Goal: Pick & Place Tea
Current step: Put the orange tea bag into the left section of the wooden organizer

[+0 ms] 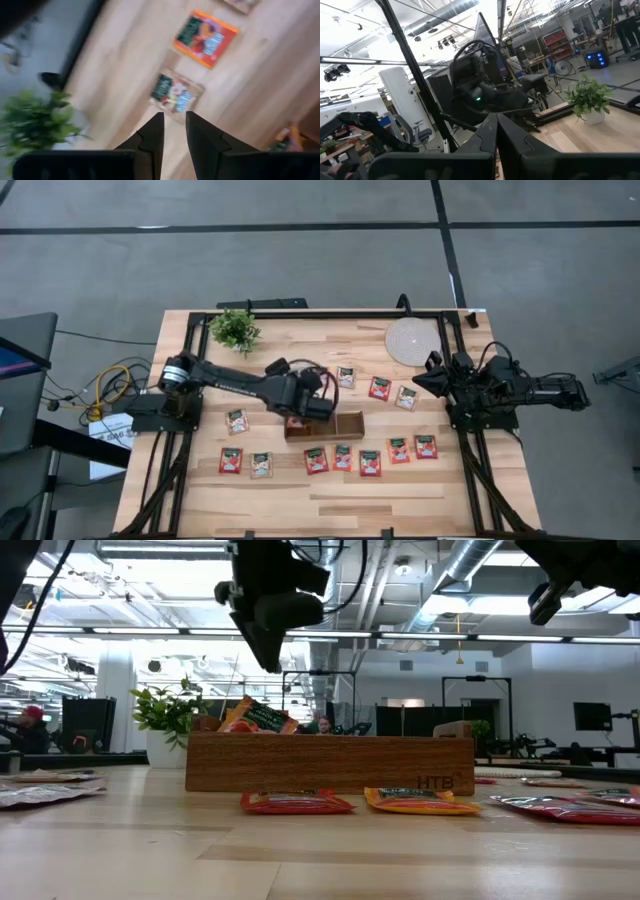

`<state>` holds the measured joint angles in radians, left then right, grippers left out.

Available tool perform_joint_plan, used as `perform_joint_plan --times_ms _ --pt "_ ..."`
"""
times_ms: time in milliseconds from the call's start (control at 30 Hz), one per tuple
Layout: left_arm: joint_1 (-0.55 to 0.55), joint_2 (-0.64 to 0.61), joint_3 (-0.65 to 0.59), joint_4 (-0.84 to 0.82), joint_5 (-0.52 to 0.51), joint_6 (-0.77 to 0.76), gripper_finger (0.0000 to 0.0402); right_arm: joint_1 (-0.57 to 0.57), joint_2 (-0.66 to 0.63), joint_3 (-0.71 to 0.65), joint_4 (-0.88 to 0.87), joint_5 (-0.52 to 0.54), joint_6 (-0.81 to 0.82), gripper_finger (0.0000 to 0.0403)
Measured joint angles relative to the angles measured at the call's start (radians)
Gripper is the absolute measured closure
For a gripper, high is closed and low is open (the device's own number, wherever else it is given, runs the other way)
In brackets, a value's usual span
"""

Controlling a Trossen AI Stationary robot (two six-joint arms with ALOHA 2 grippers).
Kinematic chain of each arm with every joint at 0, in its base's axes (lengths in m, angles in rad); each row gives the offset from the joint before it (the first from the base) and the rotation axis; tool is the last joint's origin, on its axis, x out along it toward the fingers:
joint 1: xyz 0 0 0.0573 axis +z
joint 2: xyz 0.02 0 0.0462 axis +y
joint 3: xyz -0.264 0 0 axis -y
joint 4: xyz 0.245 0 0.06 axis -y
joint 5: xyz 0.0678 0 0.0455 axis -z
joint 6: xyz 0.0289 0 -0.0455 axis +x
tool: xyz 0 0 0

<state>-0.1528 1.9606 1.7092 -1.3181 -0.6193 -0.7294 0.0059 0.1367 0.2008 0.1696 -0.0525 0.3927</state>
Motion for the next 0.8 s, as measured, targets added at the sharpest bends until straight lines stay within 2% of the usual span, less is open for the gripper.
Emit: perform_joint_plan --times_ms 167,433,600,800 --pt "0.008 0.000 0.000 0.034 0.021 0.036 0.0328 0.000 0.000 0.000 0.000 0.000 0.000 0.0403" --pt "-0.007 0.002 -0.059 0.089 0.032 -0.039 0.0328 0.000 0.000 0.000 0.000 0.000 0.000 0.0403" --pt "-0.027 0.003 -0.112 0.101 0.075 -0.081 0.0328 0.000 0.000 0.000 0.000 0.000 0.000 0.0403" --pt "-0.044 0.003 -0.122 0.117 0.074 -0.110 0.0328 0.000 0.000 0.000 0.000 0.000 0.000 0.0403"
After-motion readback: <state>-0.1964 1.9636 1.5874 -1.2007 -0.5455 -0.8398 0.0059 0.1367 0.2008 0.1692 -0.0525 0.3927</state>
